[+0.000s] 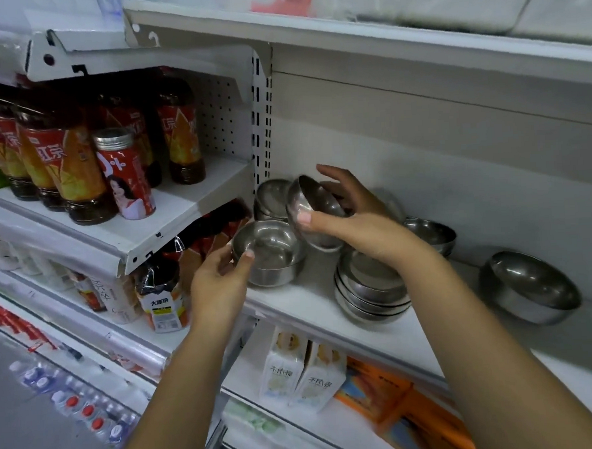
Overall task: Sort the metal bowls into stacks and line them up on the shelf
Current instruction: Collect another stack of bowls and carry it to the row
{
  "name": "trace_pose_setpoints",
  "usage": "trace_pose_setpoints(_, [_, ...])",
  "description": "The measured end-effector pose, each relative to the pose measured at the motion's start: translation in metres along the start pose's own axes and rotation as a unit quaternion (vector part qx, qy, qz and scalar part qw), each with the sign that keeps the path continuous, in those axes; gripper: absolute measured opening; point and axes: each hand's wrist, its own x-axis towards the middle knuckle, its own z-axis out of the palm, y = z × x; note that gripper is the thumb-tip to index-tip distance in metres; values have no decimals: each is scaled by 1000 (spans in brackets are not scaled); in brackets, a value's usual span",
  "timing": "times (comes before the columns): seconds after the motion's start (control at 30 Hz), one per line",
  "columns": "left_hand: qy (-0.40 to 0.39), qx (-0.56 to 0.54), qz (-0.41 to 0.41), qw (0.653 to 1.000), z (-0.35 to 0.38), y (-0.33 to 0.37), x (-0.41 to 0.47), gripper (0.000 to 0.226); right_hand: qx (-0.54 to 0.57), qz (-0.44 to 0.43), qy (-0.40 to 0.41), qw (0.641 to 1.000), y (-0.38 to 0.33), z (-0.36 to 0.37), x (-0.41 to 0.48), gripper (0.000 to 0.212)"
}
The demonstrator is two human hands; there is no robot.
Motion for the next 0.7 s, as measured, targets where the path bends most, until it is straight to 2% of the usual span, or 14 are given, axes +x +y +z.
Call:
trace_pose_setpoints(0.17, [42, 3, 16, 999, 18, 6, -15, 47, -42, 42, 98, 993, 19, -24, -46, 80])
trace_pose_setpoints(0.23, [72, 74, 72, 992, 27, 7, -23, 54, -72, 50, 105, 991, 24, -30, -61, 77])
trace_pose_setpoints(0.33, [81, 159, 150, 972, 44, 5, -36, 47, -95, 56, 97, 989, 30, -35, -75, 83])
trace_pose_setpoints(0.47, [61, 136, 236, 960, 64, 8, -52, 37, -128, 67, 84, 986, 33, -39, -81, 98])
trace_pose_setpoints(0.53, [12, 85, 212, 974, 75, 13, -57, 34, -156, 81, 59, 983, 33, -41, -80, 106])
trace_pose_setpoints(0.63, [-96, -3, 122, 988, 89, 23, -60, 34, -174, 94, 31, 980, 38, -43, -77, 112])
trace_pose_setpoints(0.7, [-156, -55, 46, 985, 97, 22, -54, 42, -161, 79, 41, 983, 42, -43, -77, 105])
